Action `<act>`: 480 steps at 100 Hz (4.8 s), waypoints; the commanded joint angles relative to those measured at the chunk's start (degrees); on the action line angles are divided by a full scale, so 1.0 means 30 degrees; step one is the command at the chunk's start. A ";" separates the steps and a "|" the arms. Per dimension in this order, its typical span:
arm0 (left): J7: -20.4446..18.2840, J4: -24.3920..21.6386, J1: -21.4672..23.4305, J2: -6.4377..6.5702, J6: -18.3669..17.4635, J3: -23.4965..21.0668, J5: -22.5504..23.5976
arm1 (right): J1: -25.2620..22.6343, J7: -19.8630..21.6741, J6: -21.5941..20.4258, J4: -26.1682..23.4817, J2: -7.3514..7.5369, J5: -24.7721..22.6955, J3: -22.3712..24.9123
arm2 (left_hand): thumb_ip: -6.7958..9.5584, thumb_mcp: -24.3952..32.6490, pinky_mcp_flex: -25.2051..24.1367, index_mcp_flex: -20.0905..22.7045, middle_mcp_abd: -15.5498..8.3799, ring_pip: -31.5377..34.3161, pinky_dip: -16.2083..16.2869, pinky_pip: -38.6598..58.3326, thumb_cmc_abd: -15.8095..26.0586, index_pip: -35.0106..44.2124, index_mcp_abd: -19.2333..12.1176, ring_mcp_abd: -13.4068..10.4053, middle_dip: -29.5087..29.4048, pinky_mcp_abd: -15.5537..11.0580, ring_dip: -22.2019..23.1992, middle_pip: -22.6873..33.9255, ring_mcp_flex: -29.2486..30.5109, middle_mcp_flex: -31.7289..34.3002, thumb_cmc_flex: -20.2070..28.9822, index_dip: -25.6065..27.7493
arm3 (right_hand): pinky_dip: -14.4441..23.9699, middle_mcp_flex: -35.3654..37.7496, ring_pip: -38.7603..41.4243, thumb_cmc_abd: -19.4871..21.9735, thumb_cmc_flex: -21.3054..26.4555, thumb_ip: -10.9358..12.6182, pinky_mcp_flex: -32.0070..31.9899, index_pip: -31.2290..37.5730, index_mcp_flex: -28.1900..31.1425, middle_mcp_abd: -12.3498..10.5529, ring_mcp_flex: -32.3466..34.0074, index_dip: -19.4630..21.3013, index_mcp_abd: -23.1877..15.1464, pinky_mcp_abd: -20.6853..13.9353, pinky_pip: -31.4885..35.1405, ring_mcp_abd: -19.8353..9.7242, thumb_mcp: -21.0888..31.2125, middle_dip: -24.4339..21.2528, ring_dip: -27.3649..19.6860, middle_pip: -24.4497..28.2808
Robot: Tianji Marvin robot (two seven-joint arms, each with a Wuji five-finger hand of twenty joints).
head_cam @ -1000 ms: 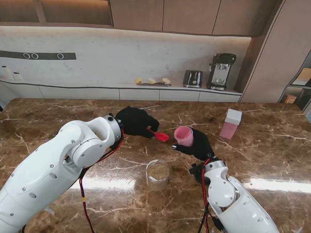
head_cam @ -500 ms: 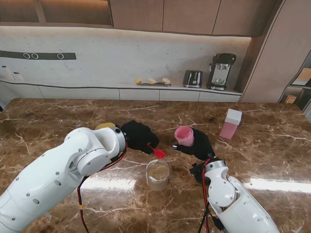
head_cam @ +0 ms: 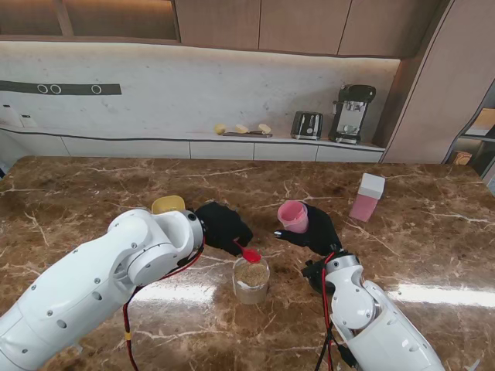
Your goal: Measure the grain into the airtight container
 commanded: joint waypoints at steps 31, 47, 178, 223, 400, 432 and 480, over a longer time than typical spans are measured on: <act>-0.0148 0.0743 -0.0396 0.0067 0.0366 0.0929 0.0179 | -0.0076 0.0218 0.0057 0.0070 -0.0069 0.0068 -0.0056 | 0.0825 0.1363 0.0449 0.0354 -0.0720 0.2198 0.0009 0.1527 0.0102 0.0165 -0.0382 -0.0435 0.0346 0.0045 -0.0003 0.0230 0.0990 0.1094 0.0833 0.0244 | -0.0125 0.0187 0.0204 0.3705 0.1233 -0.0486 -0.0054 0.1152 0.1646 -0.0321 0.0360 0.0103 -0.2715 -0.0003 -0.0308 -0.0188 0.3642 0.0159 0.0060 0.0100; -0.0074 0.1032 -0.0691 0.0037 0.0761 0.1356 0.0051 | -0.0063 0.0211 0.0019 0.0105 -0.0072 0.0069 -0.0058 | 0.0830 0.1402 0.0519 0.0377 -0.0741 0.2186 -0.0008 0.1548 0.0063 0.0159 -0.0336 -0.0474 0.0322 -0.0016 -0.0007 0.0222 0.0989 0.1133 0.0800 0.0207 | -0.0121 0.0190 0.0200 0.3706 0.1222 -0.0484 -0.0057 0.1153 0.1641 -0.0332 0.0355 0.0109 -0.2717 -0.0003 -0.0319 -0.0177 0.3642 0.0160 0.0058 0.0103; -0.0745 0.2094 -0.2706 0.0084 0.2451 0.4159 -0.1835 | 0.0211 0.0231 -0.0328 0.0643 -0.0130 0.0241 -0.0217 | 0.0787 0.2142 0.0646 0.0482 -0.0773 0.2240 -0.0232 0.1599 -0.0280 0.0307 -0.0243 -0.0630 0.0164 -0.0146 -0.0086 0.0220 0.0997 0.1299 0.0473 0.0156 | -0.0072 0.0171 0.0183 0.3764 0.1165 -0.0459 -0.0069 0.1182 0.1698 -0.0328 0.0339 0.0158 -0.2726 0.0000 -0.0384 -0.0163 0.3650 0.0151 0.0066 0.0064; -0.1106 0.2348 -0.2990 0.0123 0.3677 0.4564 -0.3706 | 0.0318 0.0231 -0.0355 0.0855 -0.0154 0.0296 -0.0307 | 0.0716 0.2328 0.0401 0.0382 -0.0720 0.2244 -0.0193 0.1640 -0.0249 0.0408 -0.0492 -0.0630 0.0190 -0.0123 -0.0095 0.0237 0.0996 0.1200 0.0382 0.0491 | -0.0062 0.0173 0.0182 0.3795 0.1164 -0.0465 -0.0080 0.1176 0.1678 -0.0297 0.0341 0.0182 -0.2712 -0.0013 -0.0403 -0.0154 0.3641 0.0148 0.0067 0.0058; -0.1457 0.2668 -0.2646 0.0032 0.6620 0.3696 -0.8806 | 0.0462 0.0190 -0.0317 0.1088 -0.0189 0.0331 -0.0432 | 0.0636 0.2434 0.0087 0.0285 -0.0660 0.2227 -0.0056 0.1756 -0.0105 0.0292 -0.0595 -0.0588 0.0312 -0.0044 -0.0087 0.0304 0.0994 0.0982 0.0302 0.1321 | -0.0032 0.0082 0.0180 0.3871 0.1246 -0.0452 -0.0119 0.1149 0.1644 -0.0268 0.0297 0.0187 -0.2712 -0.0015 -0.0441 -0.0125 0.3611 0.0132 0.0071 0.0030; -0.1656 0.2710 -0.2580 0.0078 0.6875 0.3515 -0.9066 | 0.0477 0.0199 -0.0307 0.1110 -0.0189 0.0329 -0.0451 | 0.0638 0.2341 0.0056 0.0265 -0.0650 0.2211 -0.0015 0.1788 -0.0062 0.0247 -0.0581 -0.0563 0.0356 -0.0046 -0.0087 0.0330 0.0992 0.0911 0.0350 0.1493 | -0.0030 0.0095 0.0183 0.3866 0.1259 -0.0450 -0.0122 0.1142 0.1633 -0.0278 0.0283 0.0178 -0.2696 -0.0020 -0.0446 -0.0146 0.3603 0.0129 0.0072 0.0032; -0.1824 0.2679 -0.2230 0.0091 0.7561 0.2900 -1.0036 | 0.0501 0.0233 -0.0272 0.1126 -0.0187 0.0346 -0.0499 | 0.0639 0.2193 0.0031 0.0279 -0.0622 0.2206 0.0017 0.1773 -0.0008 0.0212 -0.0675 -0.0560 0.0382 -0.0010 -0.0077 0.0352 0.0993 0.0899 0.0440 0.1774 | -0.0030 0.0083 0.0183 0.3863 0.1257 -0.0451 -0.0131 0.1161 0.1657 -0.0261 0.0274 0.0185 -0.2670 -0.0024 -0.0454 -0.0135 0.3605 0.0126 0.0068 0.0036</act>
